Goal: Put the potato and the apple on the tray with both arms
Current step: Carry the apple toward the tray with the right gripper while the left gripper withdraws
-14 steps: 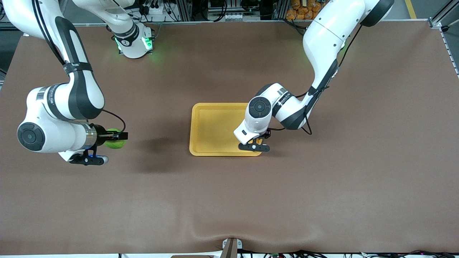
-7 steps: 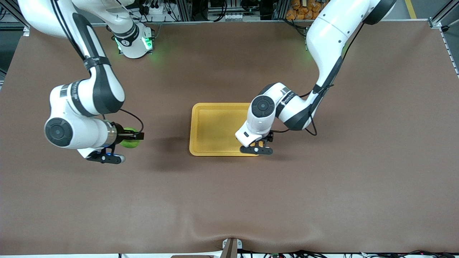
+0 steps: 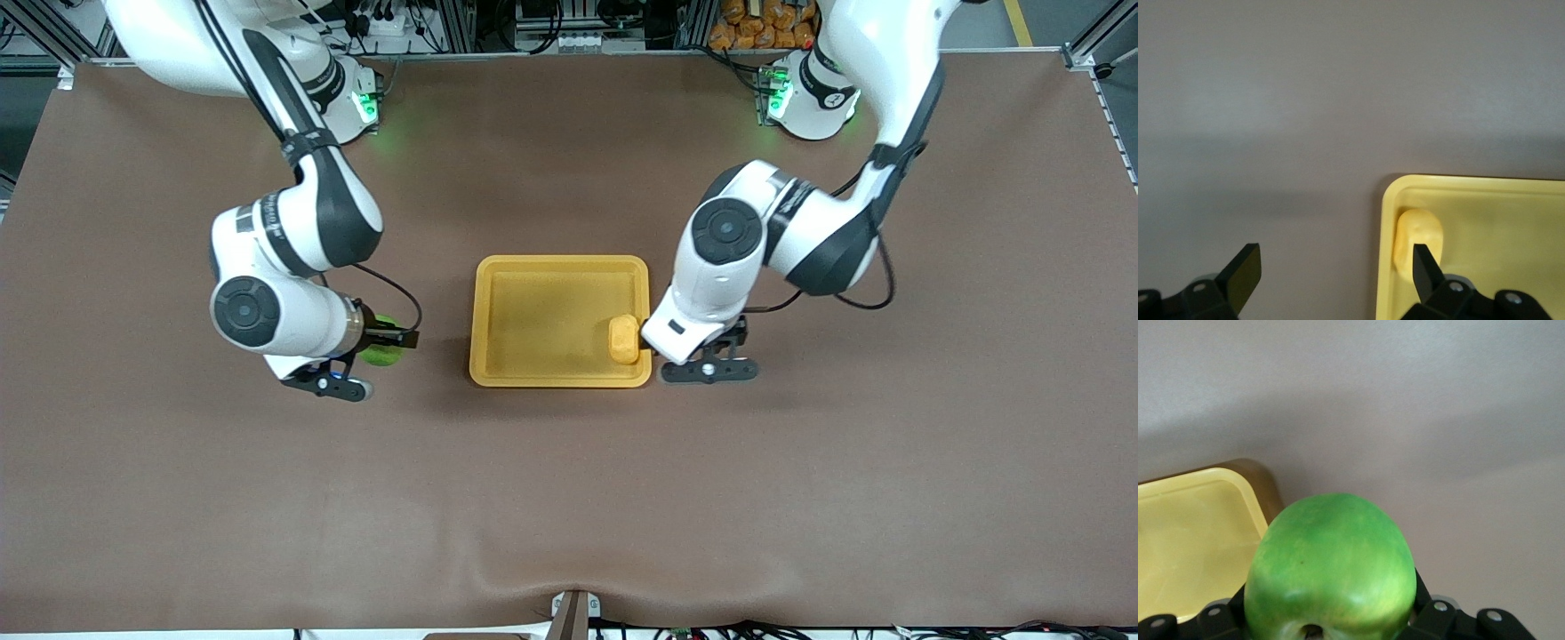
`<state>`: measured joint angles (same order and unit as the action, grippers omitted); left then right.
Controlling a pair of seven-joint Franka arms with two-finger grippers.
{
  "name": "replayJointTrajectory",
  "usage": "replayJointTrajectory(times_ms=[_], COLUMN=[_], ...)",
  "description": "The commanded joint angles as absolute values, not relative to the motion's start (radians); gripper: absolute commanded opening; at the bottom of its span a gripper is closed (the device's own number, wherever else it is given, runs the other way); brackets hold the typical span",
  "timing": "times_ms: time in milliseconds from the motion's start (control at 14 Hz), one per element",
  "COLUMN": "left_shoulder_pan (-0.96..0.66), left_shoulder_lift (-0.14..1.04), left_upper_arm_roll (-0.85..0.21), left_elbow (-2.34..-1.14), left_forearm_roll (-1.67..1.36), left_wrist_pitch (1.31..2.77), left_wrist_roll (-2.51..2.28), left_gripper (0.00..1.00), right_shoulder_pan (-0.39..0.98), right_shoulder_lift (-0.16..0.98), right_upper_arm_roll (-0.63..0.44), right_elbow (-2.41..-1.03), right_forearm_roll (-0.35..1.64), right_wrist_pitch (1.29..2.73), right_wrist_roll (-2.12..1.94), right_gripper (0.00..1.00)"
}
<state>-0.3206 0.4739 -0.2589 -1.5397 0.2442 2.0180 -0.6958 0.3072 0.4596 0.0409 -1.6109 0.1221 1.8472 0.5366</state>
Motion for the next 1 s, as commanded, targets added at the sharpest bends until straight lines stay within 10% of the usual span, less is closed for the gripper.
replayJointTrajectory(times_ms=[0, 929], left_shoulder_pan=[-0.266, -0.103], left_shoulder_lift=[0.379, 0.173], left_upper_arm_roll=[-0.267, -0.262], left_elbow=[-1.565, -1.565], left_forearm_roll=[0.256, 0.252], left_wrist_pitch=[1.958, 1.694], left_wrist_roll=[-0.698, -0.565], left_gripper=[1.0, 1.0], right_shoulder_pan=[0.336, 0.515], right_shoulder_lift=[0.469, 0.632], right_upper_arm_roll=[0.034, 0.032], right_elbow=[-1.606, -1.592], right_forearm_roll=[0.161, 0.189], right_wrist_pitch=[1.858, 2.078], right_wrist_roll=[0.558, 0.793], right_gripper=[0.17, 0.17])
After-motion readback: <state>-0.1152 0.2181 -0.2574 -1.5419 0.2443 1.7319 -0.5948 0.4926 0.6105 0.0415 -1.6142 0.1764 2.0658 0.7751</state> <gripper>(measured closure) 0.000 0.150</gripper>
